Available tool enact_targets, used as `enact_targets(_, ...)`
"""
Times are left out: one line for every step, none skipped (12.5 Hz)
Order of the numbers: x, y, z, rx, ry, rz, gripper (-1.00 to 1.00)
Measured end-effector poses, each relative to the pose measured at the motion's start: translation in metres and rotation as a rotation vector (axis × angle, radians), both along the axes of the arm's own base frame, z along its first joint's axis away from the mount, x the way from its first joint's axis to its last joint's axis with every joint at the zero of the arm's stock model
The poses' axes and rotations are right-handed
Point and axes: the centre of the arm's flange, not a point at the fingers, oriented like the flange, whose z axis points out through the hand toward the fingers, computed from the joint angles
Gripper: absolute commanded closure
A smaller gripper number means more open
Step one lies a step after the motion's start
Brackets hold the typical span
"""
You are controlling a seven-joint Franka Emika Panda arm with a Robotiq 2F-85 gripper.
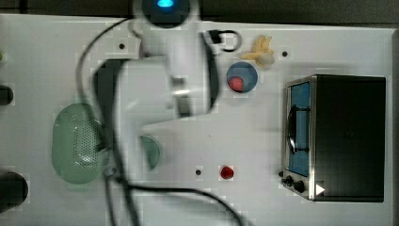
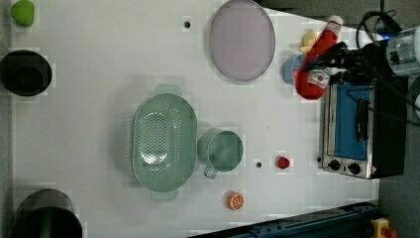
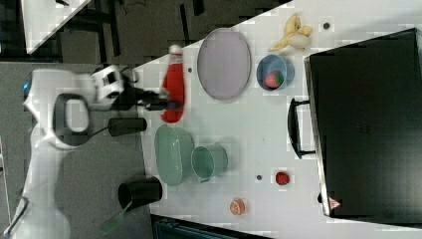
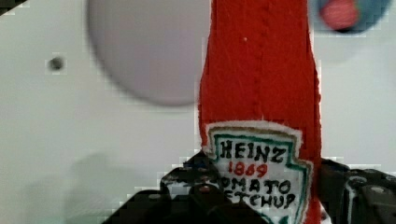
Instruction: Pick ketchup from strainer and place it on the table
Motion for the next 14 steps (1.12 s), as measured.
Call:
enact_targets(0.001,-0.031,-0.008,-0.008,0.012,-0.015,-0.19)
enact_targets(-0.002,-0.057,-0.017,-0.016,0.032,-0.027,-0.19)
enact_targets(-0.005,-0.080,-0.026,-0.022,0.049,-0.040,-0.19)
enact_targets(-0.011,-0.096,-0.038,-0.030,0.071,-0.049,-0.19)
enact_targets(-0.018,-0.105,-0.049,-0.045,0.096,-0.049,-0.19)
enact_targets(-0.024,-0.109,-0.060,-0.045,0.112,-0.048,-0.19)
enact_targets(-0.028,-0.107,-0.071,-0.043,0.119,-0.042,-0.19)
enact_targets(-0.032,-0.102,-0.081,-0.041,0.124,-0.030,-0.19)
enact_targets(-0.035,-0.094,-0.091,-0.043,0.111,-0.011,-0.19)
enact_targets(-0.040,-0.085,-0.103,-0.049,0.106,0.013,-0.19)
enact_targets(-0.047,-0.074,-0.116,-0.052,0.108,0.035,-0.19)
enact_targets(-0.054,-0.064,-0.128,-0.049,0.106,0.052,-0.19)
enact_targets(-0.063,-0.057,-0.142,-0.047,0.112,0.067,-0.19)
enact_targets(-0.071,-0.051,-0.155,-0.041,0.119,0.077,-0.19)
